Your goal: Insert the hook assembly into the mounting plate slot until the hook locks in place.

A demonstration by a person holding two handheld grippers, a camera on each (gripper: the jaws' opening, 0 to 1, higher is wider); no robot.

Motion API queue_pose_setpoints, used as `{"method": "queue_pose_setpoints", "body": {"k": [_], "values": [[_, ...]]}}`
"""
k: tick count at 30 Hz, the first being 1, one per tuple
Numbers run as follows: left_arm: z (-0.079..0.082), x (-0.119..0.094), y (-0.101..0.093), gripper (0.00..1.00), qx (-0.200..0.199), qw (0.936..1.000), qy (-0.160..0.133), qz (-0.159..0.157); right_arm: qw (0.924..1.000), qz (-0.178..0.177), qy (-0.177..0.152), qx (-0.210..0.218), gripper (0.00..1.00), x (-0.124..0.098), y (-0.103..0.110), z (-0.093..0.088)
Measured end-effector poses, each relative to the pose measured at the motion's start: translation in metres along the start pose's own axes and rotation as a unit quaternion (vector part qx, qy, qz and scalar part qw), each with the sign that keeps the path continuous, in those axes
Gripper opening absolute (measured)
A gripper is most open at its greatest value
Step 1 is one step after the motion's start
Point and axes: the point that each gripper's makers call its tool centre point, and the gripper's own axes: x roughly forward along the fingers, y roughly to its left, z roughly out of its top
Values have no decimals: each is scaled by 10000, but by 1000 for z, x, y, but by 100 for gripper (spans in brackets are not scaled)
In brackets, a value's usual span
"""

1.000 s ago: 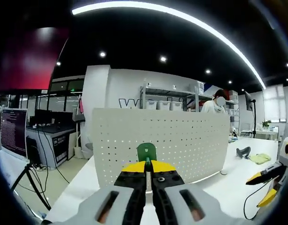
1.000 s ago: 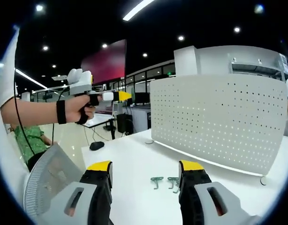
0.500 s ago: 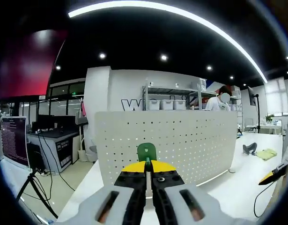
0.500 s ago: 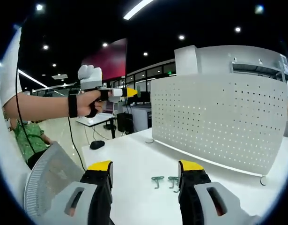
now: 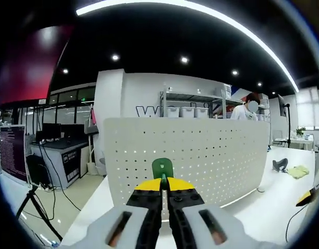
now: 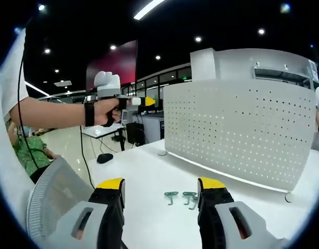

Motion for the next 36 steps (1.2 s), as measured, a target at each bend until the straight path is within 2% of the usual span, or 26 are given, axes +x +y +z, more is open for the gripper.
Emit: {"method": "queue_pose_setpoints", "body": {"k": [7, 20, 23, 36], "values": [[13, 15, 9, 2, 86, 9999, -74, 67, 10000, -9, 44, 7, 57, 1, -1, -2], [13, 39, 19, 2, 188, 9997, -98, 142, 9999, -136, 69, 80, 56, -2, -8, -5], [16, 43, 22, 2, 48, 9997, -152, 161, 9999, -147, 63, 56, 56, -3, -8, -4], [24, 63, 31, 2, 225, 9994, -153, 210, 9997, -188, 119, 70, 56, -4, -8, -8]]}}
